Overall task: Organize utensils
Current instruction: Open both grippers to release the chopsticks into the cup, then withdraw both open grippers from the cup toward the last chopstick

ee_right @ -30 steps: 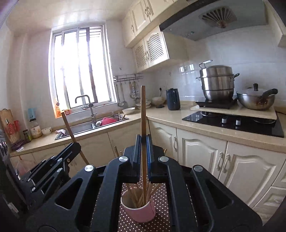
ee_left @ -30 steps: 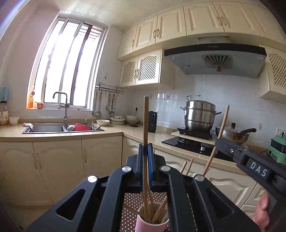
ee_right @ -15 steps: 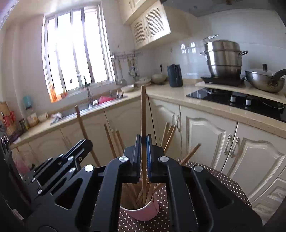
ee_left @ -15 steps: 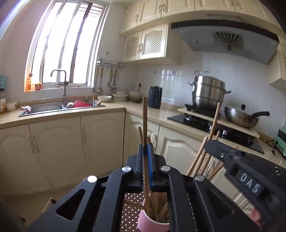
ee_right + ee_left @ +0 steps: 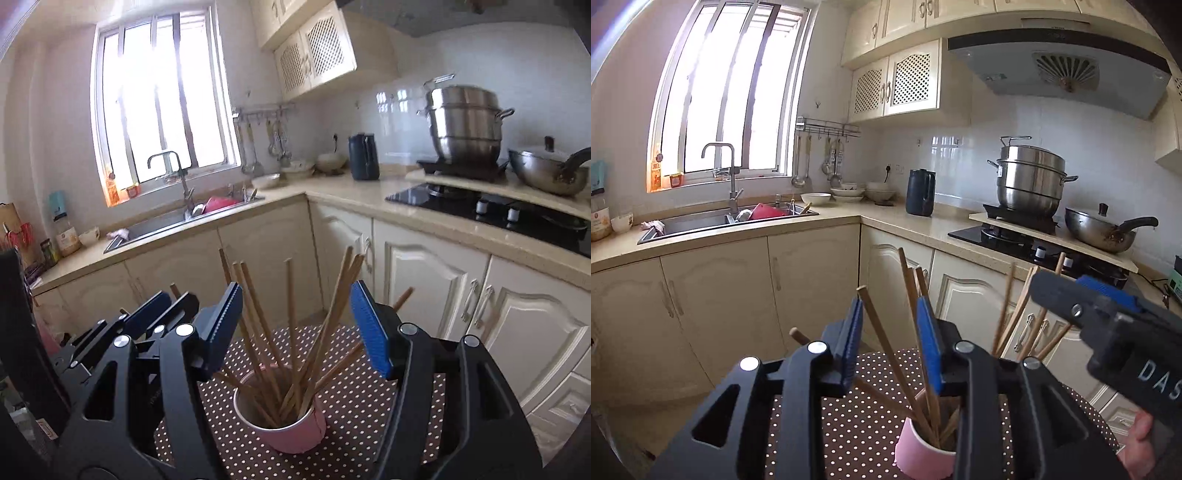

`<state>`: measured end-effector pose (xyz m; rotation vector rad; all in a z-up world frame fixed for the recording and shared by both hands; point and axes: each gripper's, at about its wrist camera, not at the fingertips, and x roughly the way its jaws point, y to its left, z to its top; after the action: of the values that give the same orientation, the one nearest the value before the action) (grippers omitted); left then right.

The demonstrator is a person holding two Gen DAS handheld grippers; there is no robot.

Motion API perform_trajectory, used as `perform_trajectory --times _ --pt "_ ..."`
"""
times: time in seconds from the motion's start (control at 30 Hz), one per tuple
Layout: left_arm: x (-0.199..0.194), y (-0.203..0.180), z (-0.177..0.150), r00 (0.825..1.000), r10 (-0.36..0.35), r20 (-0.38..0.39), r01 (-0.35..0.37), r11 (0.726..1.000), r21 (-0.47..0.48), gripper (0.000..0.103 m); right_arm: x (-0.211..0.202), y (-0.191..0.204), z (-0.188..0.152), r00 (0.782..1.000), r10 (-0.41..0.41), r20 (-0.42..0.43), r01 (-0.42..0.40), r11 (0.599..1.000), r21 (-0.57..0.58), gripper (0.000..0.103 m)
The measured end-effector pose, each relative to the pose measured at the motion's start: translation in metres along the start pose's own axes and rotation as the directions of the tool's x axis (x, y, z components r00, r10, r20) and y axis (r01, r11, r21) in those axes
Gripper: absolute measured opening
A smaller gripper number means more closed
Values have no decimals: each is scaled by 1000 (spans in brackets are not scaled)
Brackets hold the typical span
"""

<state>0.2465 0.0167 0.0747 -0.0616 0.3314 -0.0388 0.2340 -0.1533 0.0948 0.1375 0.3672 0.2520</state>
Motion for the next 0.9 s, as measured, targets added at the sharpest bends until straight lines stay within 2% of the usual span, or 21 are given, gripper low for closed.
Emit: perform_trajectory --times 0.17,0.27,0.5,0.63,0.9 --pt "-15 0 1 1000 5 5 -5 1000 15 37 -5 -5 -2 1000 -8 -19 8 1000 13 61" --pt "-23 -1 1 1000 6 9 -7 1000 22 37 -10 -8 -4 1000 -10 -28 11 1000 21 61" --pt "-44 1 -1 1000 14 13 -15 999 28 42 -24 -10 -14 999 -23 -43 24 999 30 66" --pt "-56 5 -9 1000 21 -1 -21 999 26 44 -32 -12 -22 998 -35 -49 36 999 27 69" --pt "-75 15 -31 999 26 -44 -25 1000 16 51 -39 -15 -53 991 -51 -126 55 998 32 74"
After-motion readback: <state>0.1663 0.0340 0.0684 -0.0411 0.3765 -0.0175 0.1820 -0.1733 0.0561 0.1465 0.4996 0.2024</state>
